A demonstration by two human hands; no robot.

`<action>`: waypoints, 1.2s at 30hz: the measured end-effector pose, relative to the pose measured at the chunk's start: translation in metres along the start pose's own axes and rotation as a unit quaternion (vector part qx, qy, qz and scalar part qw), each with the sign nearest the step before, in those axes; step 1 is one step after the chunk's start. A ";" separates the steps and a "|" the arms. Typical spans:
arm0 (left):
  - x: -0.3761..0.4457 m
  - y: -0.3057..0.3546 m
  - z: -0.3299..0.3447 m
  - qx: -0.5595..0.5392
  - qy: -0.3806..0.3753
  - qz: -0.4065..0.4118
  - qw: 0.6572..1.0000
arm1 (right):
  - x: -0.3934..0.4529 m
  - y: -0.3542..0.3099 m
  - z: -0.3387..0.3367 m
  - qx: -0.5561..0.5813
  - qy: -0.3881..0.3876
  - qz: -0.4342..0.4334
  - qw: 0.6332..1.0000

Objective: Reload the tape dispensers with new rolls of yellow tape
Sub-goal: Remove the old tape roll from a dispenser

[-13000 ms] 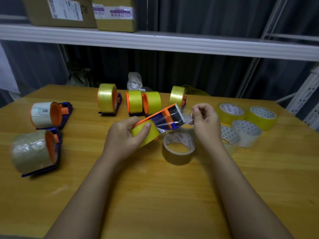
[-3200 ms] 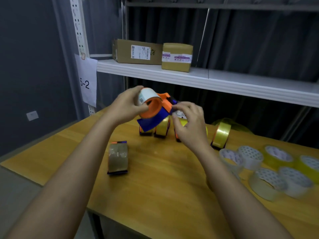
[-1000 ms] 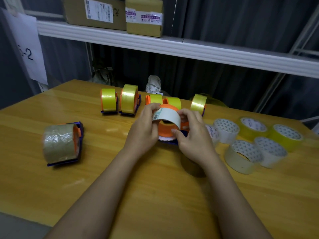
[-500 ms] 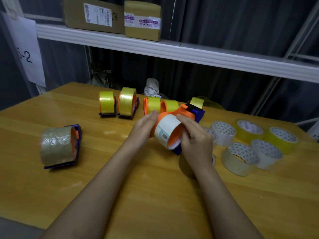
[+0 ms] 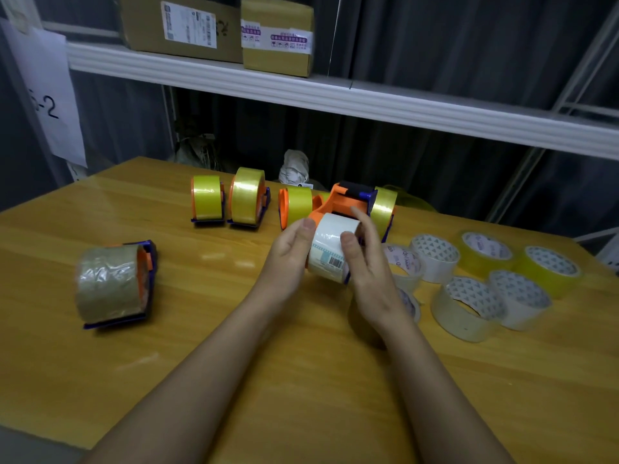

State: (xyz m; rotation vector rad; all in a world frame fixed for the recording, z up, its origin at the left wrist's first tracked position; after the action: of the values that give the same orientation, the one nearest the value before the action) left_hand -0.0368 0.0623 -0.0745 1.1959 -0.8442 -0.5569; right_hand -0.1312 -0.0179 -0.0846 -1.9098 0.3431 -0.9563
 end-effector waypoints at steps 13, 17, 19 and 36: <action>-0.006 -0.022 0.018 -0.034 -0.024 -0.104 0.994 | -0.004 -0.005 0.004 -0.009 0.005 -0.024 1.000; -0.007 -0.014 0.012 0.033 0.036 -0.044 0.998 | -0.004 -0.006 0.005 -0.034 0.012 -0.033 0.999; -0.007 -0.009 0.010 0.061 0.051 -0.013 0.997 | -0.004 -0.007 0.005 -0.037 0.018 -0.039 0.998; -0.011 0.011 0.005 0.041 0.061 0.004 0.997 | -0.003 -0.025 0.004 -0.072 0.051 -0.103 0.991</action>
State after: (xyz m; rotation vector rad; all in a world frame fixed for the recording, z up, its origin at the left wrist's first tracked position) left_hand -0.0477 0.0705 -0.0664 1.2876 -0.7727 -0.4410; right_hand -0.1342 -0.0004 -0.0662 -2.0615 0.2848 -1.1963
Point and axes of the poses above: each hand's wrist, its own x-axis towards the middle knuckle, its own z-axis out of the palm, y = z × x, the point moved 8 cm from there along x, towards the middle knuckle, and after that the axes turned 6 degrees about -z, right-handed, at the moved point
